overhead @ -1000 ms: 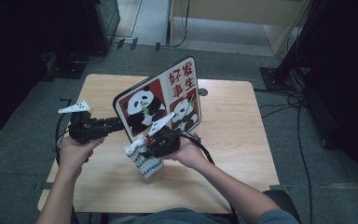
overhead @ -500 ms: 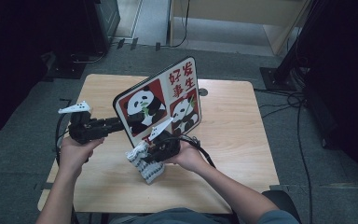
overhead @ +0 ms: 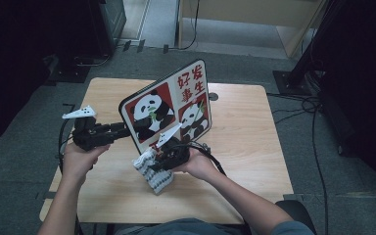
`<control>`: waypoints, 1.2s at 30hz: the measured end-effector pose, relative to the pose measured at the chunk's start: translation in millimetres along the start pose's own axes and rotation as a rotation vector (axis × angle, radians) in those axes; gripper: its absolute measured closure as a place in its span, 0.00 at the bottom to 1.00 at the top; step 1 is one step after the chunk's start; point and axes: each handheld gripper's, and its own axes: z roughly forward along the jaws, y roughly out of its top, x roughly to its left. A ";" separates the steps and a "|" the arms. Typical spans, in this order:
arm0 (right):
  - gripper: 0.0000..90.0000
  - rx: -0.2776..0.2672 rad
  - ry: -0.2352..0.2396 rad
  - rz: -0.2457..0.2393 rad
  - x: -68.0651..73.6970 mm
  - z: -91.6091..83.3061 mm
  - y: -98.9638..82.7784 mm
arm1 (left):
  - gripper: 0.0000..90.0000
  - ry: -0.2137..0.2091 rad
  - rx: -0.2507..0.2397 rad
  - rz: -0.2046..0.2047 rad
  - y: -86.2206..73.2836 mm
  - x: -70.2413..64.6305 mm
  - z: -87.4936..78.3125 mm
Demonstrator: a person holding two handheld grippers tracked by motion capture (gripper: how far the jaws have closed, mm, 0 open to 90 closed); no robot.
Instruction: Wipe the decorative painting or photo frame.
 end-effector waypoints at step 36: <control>0.84 -0.073 0.044 -0.060 40.7 -39.6 87.0 | 0.46 0.062 -0.040 -0.024 9.0 16.4 -36.5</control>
